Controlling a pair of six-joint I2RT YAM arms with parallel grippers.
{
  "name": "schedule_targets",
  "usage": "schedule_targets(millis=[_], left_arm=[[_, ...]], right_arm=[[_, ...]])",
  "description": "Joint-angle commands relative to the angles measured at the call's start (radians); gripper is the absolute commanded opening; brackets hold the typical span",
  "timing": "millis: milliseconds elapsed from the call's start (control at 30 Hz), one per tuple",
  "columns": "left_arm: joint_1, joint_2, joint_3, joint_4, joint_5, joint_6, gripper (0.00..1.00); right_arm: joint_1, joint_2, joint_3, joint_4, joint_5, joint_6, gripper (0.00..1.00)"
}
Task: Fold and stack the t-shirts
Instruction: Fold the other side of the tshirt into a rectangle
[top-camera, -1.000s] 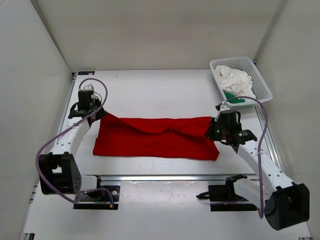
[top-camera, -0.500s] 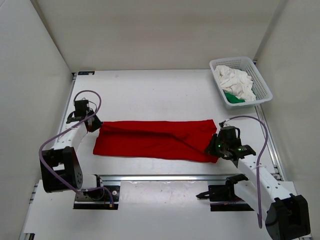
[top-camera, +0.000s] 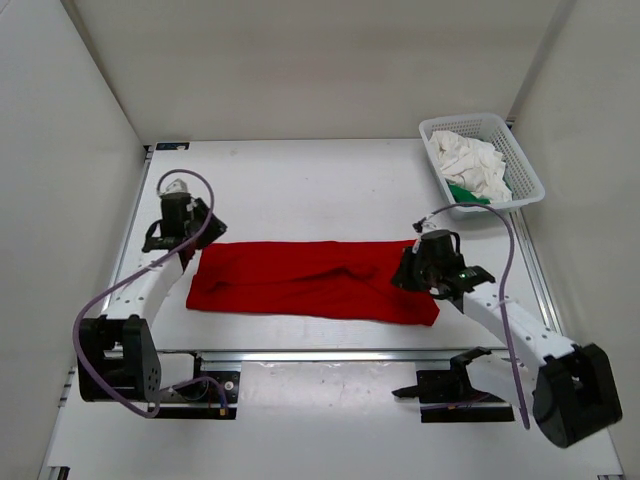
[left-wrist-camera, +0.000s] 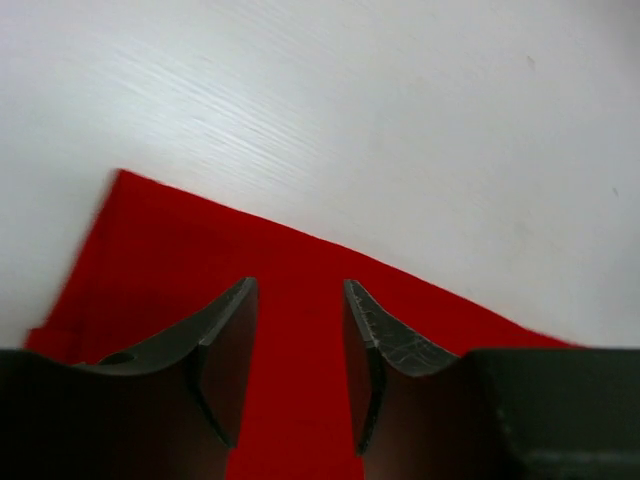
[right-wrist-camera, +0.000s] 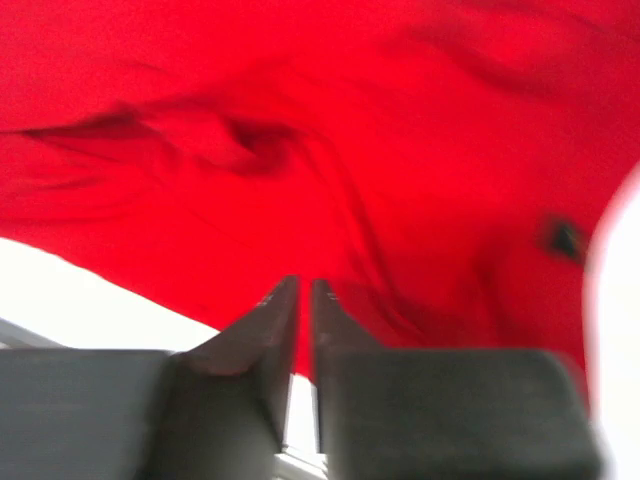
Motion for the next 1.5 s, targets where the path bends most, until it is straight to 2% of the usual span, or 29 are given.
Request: schedule_targets(millis=[0, 67, 133, 233, 333, 500, 633, 667, 733, 767, 833, 1033, 1167, 1300, 1367, 1467], left_arm=[[-0.12, -0.003, -0.032, 0.076, -0.005, -0.024, 0.49], [-0.163, 0.031, -0.063, 0.108, 0.011, -0.04, 0.46], [-0.159, 0.072, -0.12, 0.154, 0.118, -0.089, 0.45], [-0.12, 0.07, -0.193, 0.199, 0.177, -0.126, 0.42], [-0.102, -0.002, -0.218, 0.182, 0.099, -0.098, 0.42], [-0.048, -0.115, -0.227, 0.124, 0.065, -0.066, 0.45], [-0.016, -0.161, -0.264, 0.075, 0.05, -0.044, 0.47], [-0.019, -0.177, -0.276, 0.087, 0.045, -0.04, 0.48], [0.047, -0.188, -0.285, 0.063, 0.067, -0.031, 0.5], [0.056, -0.196, -0.29, 0.049, 0.088, -0.032, 0.5], [0.079, -0.199, -0.293, 0.032, 0.108, -0.038, 0.49], [0.084, -0.253, -0.321, 0.024, 0.104, -0.089, 0.49], [0.093, -0.274, -0.331, -0.017, 0.058, -0.087, 0.47], [0.093, -0.329, -0.364, -0.028, -0.03, -0.09, 0.47], [0.098, -0.325, -0.365, -0.034, -0.027, -0.096, 0.47], [0.099, -0.313, -0.39, -0.031, -0.055, -0.13, 0.43]], right_arm=[[0.011, 0.109, 0.038, 0.247, -0.062, -0.047, 0.14], [-0.018, 0.171, 0.077, 0.311, -0.142, -0.056, 0.29], [-0.024, 0.24, 0.103, 0.353, -0.156, -0.059, 0.36], [-0.014, 0.33, 0.144, 0.394, -0.21, -0.081, 0.41], [0.019, 0.382, 0.16, 0.416, -0.203, -0.107, 0.46], [0.023, 0.433, 0.154, 0.416, -0.191, -0.107, 0.46], [0.034, 0.404, 0.111, 0.419, -0.191, -0.096, 0.44], [0.034, 0.386, 0.088, 0.422, -0.196, -0.087, 0.4], [0.052, 0.378, 0.065, 0.433, -0.2, -0.087, 0.32], [0.06, 0.37, 0.063, 0.415, -0.197, -0.087, 0.23], [0.08, 0.357, 0.058, 0.391, -0.199, -0.076, 0.13], [0.17, 0.269, -0.001, 0.365, -0.161, -0.004, 0.05], [0.203, 0.258, -0.034, 0.368, -0.133, 0.023, 0.05], [0.238, 0.283, -0.032, 0.373, -0.133, 0.06, 0.1], [0.261, 0.297, -0.017, 0.365, -0.128, 0.069, 0.23], [0.267, 0.281, 0.0, 0.312, -0.131, 0.059, 0.29]])
